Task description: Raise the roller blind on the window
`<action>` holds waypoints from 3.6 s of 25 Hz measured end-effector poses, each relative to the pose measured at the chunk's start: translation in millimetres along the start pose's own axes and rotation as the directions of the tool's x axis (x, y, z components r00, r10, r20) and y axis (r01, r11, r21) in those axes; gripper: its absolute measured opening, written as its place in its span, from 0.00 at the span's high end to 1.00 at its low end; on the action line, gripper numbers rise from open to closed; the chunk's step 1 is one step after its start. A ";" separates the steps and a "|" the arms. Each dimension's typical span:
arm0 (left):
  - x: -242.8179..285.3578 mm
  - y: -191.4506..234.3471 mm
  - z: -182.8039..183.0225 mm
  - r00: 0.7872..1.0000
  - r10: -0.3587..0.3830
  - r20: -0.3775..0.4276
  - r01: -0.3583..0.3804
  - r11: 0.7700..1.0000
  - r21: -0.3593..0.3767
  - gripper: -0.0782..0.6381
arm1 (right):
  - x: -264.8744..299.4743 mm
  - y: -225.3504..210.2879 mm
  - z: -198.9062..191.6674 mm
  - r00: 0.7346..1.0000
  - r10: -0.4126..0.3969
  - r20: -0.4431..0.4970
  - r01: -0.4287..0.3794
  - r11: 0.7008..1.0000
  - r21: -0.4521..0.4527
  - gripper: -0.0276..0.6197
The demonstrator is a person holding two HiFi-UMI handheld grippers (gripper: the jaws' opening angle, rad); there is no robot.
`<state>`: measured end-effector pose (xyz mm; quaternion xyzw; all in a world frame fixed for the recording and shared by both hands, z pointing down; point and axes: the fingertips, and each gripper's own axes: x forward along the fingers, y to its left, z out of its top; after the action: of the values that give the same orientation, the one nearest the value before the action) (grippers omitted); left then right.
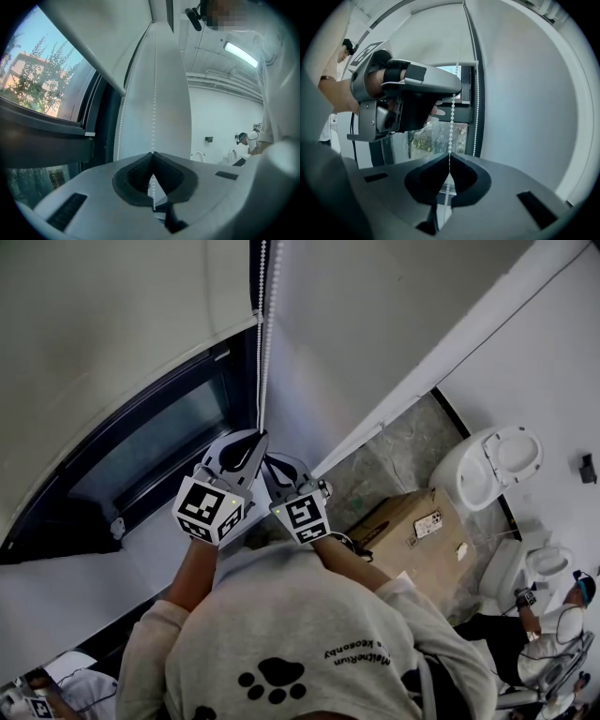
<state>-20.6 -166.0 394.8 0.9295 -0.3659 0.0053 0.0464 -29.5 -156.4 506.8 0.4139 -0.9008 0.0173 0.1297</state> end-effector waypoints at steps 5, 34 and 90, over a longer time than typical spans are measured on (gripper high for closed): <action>-1.5 -1.3 0.2 1.000 -0.001 0.014 0.001 1.000 0.005 0.88 | -1.0 -0.7 0.3 1.000 -0.019 -0.007 0.019 1.000 -0.013 0.94; -1.6 -4.5 -0.9 0.999 -0.014 0.033 0.014 1.000 -0.003 0.88 | -53.1 -15.8 172.1 0.962 0.046 0.271 -0.049 0.999 0.004 0.86; -40.6 -6.3 -52.7 1.000 -0.004 0.013 0.006 0.989 -0.145 0.71 | -19.4 -11.6 105.5 0.977 0.038 0.209 -0.042 0.999 0.013 0.94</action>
<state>-44.7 -129.1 445.0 0.9245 -0.3635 -0.0274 0.1116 -31.9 -164.3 399.2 0.3965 -0.9174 -0.0157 0.0307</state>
